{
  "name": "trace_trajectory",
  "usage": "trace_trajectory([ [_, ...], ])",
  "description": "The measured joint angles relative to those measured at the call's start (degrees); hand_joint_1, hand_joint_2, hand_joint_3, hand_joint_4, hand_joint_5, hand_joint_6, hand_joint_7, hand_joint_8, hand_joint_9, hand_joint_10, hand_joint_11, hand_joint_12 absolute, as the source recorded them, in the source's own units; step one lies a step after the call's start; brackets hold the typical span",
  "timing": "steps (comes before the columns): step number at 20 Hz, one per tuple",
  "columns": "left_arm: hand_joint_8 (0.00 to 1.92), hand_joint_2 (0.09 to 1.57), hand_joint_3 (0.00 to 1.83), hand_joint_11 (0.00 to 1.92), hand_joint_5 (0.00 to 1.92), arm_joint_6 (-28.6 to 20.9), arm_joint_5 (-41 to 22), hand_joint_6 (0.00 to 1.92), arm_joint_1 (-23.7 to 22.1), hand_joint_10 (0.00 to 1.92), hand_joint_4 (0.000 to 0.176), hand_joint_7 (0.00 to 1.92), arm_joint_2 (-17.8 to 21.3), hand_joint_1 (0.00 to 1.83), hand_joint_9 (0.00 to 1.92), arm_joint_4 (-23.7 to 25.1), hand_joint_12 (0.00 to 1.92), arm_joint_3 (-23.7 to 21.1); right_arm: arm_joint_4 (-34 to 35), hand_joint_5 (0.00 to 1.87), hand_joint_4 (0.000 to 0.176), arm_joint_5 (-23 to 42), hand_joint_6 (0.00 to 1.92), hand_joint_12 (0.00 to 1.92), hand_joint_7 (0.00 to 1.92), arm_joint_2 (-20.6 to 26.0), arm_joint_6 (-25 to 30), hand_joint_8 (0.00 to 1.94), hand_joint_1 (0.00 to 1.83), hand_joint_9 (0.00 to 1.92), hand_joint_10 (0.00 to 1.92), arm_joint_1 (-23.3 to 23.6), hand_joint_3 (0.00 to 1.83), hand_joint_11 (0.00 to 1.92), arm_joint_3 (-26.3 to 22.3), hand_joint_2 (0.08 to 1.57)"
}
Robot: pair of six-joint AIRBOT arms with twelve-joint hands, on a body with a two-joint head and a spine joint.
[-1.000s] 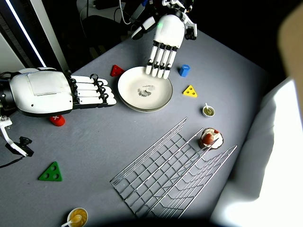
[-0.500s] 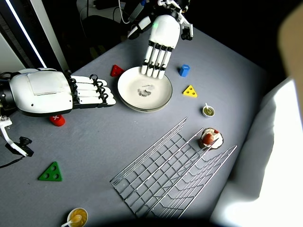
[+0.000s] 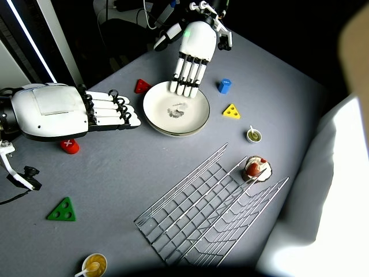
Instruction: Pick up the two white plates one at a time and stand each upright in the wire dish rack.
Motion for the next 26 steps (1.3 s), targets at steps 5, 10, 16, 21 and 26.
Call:
trace_trajectory([
  [5, 0.00, 0.92, 0.00, 0.13, 0.12, 0.02, 0.94, 0.00, -0.02, 0.01, 0.000, 0.15, -2.60, 0.00, 0.13, -1.33, 0.01, 0.15, 0.02, 0.21, 0.000, 0.35, 0.00, 0.01, 0.23, -0.09, -0.94, 0.00, 0.10, 0.23, 0.00, 0.00, 0.00, 0.21, 0.00, 0.97],
  [10, 0.00, 0.92, 0.00, 0.12, 0.12, 0.02, 2.01, 0.00, -1.64, 0.01, 0.000, 0.14, -6.10, 0.00, 0.13, -1.97, 0.01, 0.63, 1.64, 0.23, 0.000, 1.64, 0.01, 0.01, 0.25, -0.57, -6.43, 0.01, 0.10, 0.24, 0.01, 0.26, 0.00, 0.22, 0.00, 0.97],
  [16, 0.00, 0.92, 0.00, 0.12, 0.09, -0.04, 3.34, 0.00, -3.85, 0.00, 0.000, 0.12, -9.22, 0.00, 0.12, -1.81, 0.01, 0.98, 10.47, 0.17, 0.000, 2.12, 0.01, 0.02, 0.20, -1.95, -16.13, 0.01, 0.46, 0.22, 0.01, 5.09, 0.00, 0.25, 0.02, 0.89],
  [21, 0.00, 0.93, 0.00, 0.14, 0.10, -0.04, 3.15, 0.01, -3.82, 0.01, 0.000, 0.13, -9.33, 0.00, 0.13, -1.62, 0.01, 1.29, 13.20, 0.20, 0.000, 1.64, 0.01, 0.02, 0.16, -1.95, -22.69, 0.01, 1.04, 0.18, 0.01, 5.77, 0.01, 0.25, 0.02, 0.86],
  [26, 0.01, 0.92, 0.00, 0.15, 0.13, -0.02, 3.04, 0.01, -3.82, 0.00, 0.000, 0.15, -9.33, 0.00, 0.12, -1.49, 0.01, 1.49, 11.17, 0.27, 0.000, 1.27, 0.01, 0.03, 0.21, -2.47, -25.03, 0.01, 1.17, 0.21, 0.01, 4.85, 0.00, 0.27, -0.33, 0.86],
])
